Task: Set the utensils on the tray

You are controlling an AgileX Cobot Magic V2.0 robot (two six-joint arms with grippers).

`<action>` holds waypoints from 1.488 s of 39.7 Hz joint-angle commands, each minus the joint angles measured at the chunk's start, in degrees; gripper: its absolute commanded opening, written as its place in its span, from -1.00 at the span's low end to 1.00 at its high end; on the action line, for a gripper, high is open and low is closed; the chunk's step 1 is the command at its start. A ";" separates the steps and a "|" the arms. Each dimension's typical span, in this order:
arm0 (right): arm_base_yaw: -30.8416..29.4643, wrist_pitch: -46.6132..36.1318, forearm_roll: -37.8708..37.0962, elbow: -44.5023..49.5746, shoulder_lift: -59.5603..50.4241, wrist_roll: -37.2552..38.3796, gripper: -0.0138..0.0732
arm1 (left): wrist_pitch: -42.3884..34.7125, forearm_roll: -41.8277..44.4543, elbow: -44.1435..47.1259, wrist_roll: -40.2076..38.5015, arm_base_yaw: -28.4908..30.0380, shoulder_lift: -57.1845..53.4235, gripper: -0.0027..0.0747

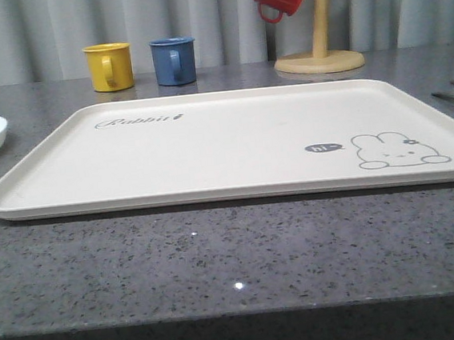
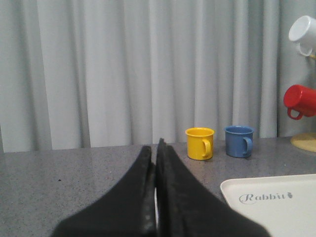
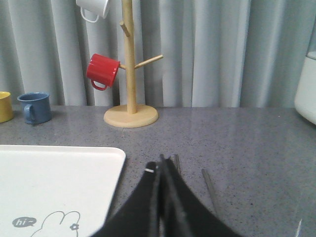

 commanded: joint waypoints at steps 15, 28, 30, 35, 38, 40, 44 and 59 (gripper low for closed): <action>-0.30 15.28 0.00 -13.38 21.32 -0.05 -0.84 | 22.89 -0.42 -19.84 -0.62 0.05 20.31 -0.98; -0.30 16.90 -0.31 -13.33 22.68 -0.05 0.00 | 25.62 -0.42 -19.84 -0.62 0.05 26.16 -0.54; -0.30 16.85 -0.31 -13.33 22.68 -0.05 0.32 | 26.22 -0.30 -19.93 -0.62 0.05 27.85 -0.14; -0.30 16.85 0.00 -13.33 22.68 -0.05 0.48 | 29.36 0.65 -20.60 -0.62 0.05 32.22 0.31; -0.30 16.85 0.00 -13.33 22.68 -0.05 0.49 | 33.01 1.54 -22.02 -0.62 0.05 35.21 0.30; -0.30 16.85 0.00 -13.33 22.68 -0.05 0.49 | 35.42 2.54 -23.27 -0.62 0.05 37.70 0.30; -0.30 16.85 0.00 -13.33 22.68 -0.05 0.49 | 38.23 3.17 -25.82 -0.62 0.05 42.56 0.30; -0.30 16.85 0.00 -13.33 22.68 -0.05 0.49 | 35.22 3.22 -35.38 -0.62 11.54 59.72 0.30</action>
